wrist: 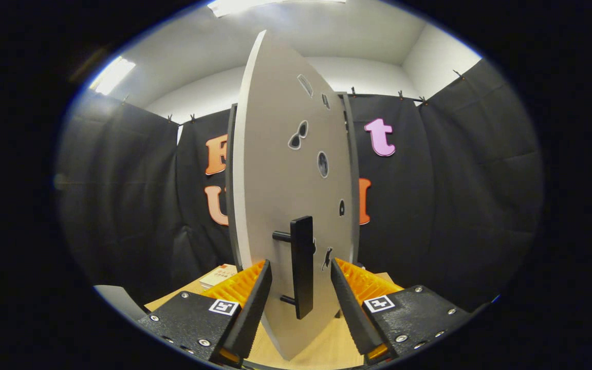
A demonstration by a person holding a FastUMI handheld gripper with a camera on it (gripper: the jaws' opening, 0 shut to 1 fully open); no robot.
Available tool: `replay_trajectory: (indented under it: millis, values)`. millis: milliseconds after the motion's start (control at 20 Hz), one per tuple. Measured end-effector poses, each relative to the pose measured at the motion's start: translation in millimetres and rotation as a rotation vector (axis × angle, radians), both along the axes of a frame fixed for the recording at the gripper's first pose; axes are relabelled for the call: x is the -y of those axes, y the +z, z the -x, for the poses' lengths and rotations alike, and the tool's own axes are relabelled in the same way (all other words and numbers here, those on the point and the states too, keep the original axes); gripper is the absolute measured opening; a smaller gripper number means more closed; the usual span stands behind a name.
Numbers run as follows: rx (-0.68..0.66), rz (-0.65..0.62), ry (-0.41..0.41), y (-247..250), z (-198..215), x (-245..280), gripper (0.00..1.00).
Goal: Open the shoe cabinet door, grab the shoes and put them into the shoe cabinet, then close the shoe cabinet door.
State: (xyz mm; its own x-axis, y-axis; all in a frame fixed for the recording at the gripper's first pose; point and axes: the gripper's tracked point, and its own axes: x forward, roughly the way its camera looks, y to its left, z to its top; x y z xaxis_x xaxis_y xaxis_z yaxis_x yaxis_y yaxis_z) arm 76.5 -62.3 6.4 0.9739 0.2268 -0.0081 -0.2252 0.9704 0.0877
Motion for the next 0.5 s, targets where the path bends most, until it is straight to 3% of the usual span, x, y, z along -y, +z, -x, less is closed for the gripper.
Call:
replay_trajectory:
  millis: [250, 500]
  values:
    - [0.002, -0.033, 0.105, -3.8, -23.1, -45.5, 0.74]
    - [0.018, -0.009, 0.135, -2.3, -66.4, -88.7, 0.75]
